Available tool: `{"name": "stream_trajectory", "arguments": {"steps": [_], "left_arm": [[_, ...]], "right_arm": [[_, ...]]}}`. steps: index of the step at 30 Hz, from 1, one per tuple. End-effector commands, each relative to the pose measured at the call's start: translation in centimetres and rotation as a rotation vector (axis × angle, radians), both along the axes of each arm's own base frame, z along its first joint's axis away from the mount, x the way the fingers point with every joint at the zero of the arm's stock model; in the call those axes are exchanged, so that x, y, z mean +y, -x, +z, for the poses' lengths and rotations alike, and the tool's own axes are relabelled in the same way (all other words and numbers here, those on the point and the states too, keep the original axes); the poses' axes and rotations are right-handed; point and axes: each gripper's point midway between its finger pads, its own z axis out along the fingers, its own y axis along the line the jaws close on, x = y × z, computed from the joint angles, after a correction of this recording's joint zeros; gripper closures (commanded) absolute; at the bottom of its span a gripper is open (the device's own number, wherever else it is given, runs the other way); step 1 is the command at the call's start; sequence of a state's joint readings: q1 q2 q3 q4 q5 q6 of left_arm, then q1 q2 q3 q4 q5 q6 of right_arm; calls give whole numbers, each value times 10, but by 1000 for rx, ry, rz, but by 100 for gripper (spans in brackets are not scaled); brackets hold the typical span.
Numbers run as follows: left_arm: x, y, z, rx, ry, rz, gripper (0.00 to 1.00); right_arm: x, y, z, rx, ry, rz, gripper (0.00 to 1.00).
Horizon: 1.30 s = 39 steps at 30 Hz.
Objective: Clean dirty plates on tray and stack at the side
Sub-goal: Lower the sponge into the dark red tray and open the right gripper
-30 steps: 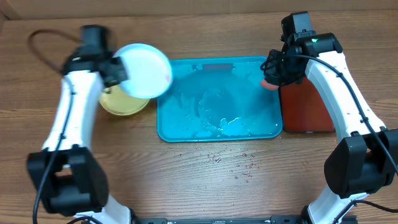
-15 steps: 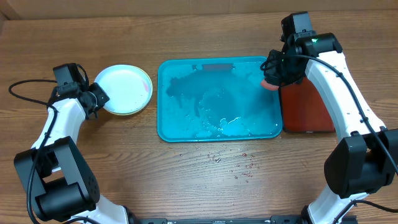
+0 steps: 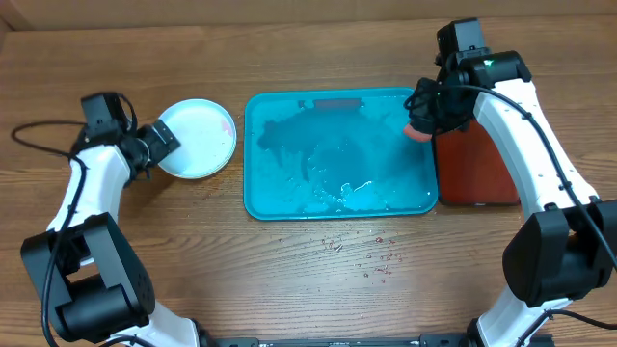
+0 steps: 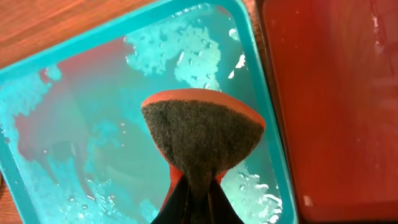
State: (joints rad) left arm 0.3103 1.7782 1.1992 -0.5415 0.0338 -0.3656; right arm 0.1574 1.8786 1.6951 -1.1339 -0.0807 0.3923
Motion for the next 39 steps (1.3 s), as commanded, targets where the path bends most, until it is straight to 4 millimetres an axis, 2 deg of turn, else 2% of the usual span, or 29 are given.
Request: {"name": "stream_trajectory", "arguments": {"steps": [1, 4, 5, 7, 9, 12, 14, 17, 19, 20, 22, 24, 25, 26, 28, 30, 32, 33, 34, 35, 36, 37, 39], "left_arm": [[-26, -35, 76, -119, -68, -169, 3], [-60, -44, 93, -124, -93, -294, 3], [-81, -47, 94, -129, -96, -351, 2], [-115, -49, 93, -130, -94, -430, 0], [-145, -49, 90, -132, -89, -498, 0], [-176, -51, 84, -135, -92, -573, 0], [-195, -54, 75, -133, -88, -614, 0], [-208, -55, 64, -119, -83, -641, 0], [-210, -55, 62, -118, -81, -646, 0], [-211, -57, 64, -127, -82, -646, 0], [-212, -60, 66, -144, -82, -646, 0], [-216, -63, 70, -164, -69, -655, 0], [-217, -66, 76, -177, -65, -658, 0], [-217, -68, 84, -184, -67, -657, 0], [-218, -72, 114, -204, -83, -677, 0], [-218, -73, 138, -216, -95, -689, 0], [-217, -72, 178, -246, -113, -700, 0], [-216, -70, 194, -259, -118, -697, 0], [-216, -68, 211, -277, -121, -696, 0], [-215, -65, 229, -297, -127, -694, 0], [-215, -64, 235, -304, -128, -695, 0], [-215, -64, 243, -318, -130, -695, 0], [-215, -65, 246, -328, -132, -693, 0]], "right_arm": [[-26, -5, 12, -10, -9, -65, 96], [-63, -2, 10, 17, -4, -148, 96], [-80, 1, 8, 30, 7, -185, 96], [-121, 7, 4, 48, 70, -261, 96], [-139, 9, -3, 46, 92, -255, 96], [-142, 12, -24, 56, 113, -192, 96], [-142, 15, -47, 61, 124, -148, 96], [-141, 21, -76, 60, 137, -97, 96], [-140, 25, -86, 65, 143, -73, 93], [-140, 26, -88, 65, 143, -73, 89], [-140, 24, -88, 58, 144, -73, 88], [-141, 20, -84, 44, 146, -71, 78], [-136, 14, -78, 20, 123, -37, 65], [-133, 10, -73, 7, 108, -9, 59], [-129, 2, -50, -12, 87, -3, 44], [-124, -4, -17, -36, 56, 7, 33], [-119, -6, 24, -75, 35, 16, 25], [-117, -6, 54, -113, 31, 19, 1], [-116, -2, 80, -145, 35, 20, 0], [-115, 7, 121, -206, 46, 18, 0], [-114, 12, 139, -235, 50, 18, 0], [-113, 28, 175, -295, 63, 16, 0], [-110, 48, 209, -354, 73, 16, 0]]}}
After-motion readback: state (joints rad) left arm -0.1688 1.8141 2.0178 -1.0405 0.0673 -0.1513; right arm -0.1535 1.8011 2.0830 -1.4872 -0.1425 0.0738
